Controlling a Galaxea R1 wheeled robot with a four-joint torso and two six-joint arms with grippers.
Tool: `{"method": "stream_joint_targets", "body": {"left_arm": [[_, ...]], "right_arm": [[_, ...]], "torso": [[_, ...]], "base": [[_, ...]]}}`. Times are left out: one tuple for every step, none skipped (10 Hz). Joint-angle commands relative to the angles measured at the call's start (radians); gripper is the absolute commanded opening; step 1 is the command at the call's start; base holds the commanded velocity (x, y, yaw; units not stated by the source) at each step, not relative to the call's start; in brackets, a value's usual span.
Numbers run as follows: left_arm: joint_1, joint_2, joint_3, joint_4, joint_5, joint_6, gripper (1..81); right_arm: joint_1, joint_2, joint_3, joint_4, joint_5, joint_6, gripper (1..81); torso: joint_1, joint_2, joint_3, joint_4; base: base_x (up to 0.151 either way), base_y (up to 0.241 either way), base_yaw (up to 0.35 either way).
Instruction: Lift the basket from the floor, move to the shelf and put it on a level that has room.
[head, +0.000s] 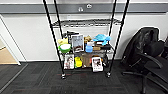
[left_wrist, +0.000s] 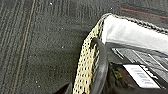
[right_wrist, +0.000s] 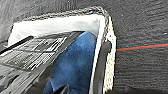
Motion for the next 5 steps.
{"method": "stream_joint_targets", "body": {"left_arm": [[-0.117, 0.0, -0.01, 0.025, 0.033, 0.006, 81.1], [-0.125, 0.0, -0.008, 0.026, 0.036, 0.006, 81.1], [-0.134, 0.001, -0.008, 0.026, 0.037, 0.006, 81.1], [-0.143, 0.007, -0.008, 0.029, 0.039, 0.006, 81.1], [-0.154, 0.012, -0.008, 0.031, 0.04, 0.006, 81.1]], "right_arm": [[0.106, 0.005, 0.003, 0.022, -0.041, 0.004, 81.1], [0.109, 0.007, 0.003, 0.022, -0.041, 0.004, 81.1], [0.114, 0.007, 0.003, 0.025, -0.04, 0.006, 81.1], [0.12, 0.007, 0.002, 0.039, -0.037, 0.009, 81.1], [0.124, 0.01, 0.002, 0.039, -0.026, 0.016, 81.1]], "torso": [[0.0, 0.0, -0.092, 0.0], [0.0, 0.0, -0.013, 0.0], [0.0, 0.0, -0.037, 0.0], [0.0, 0.0, -0.051, 0.0], [0.0, 0.0, -0.057, 0.0]], "base": [[0.0, 0.0, 0.0], [0.0, 0.0, 0.0], [0.0, 0.0, 0.0], [0.0, 0.0, 0.0], [0.0, 0.0, 0.0]]}}
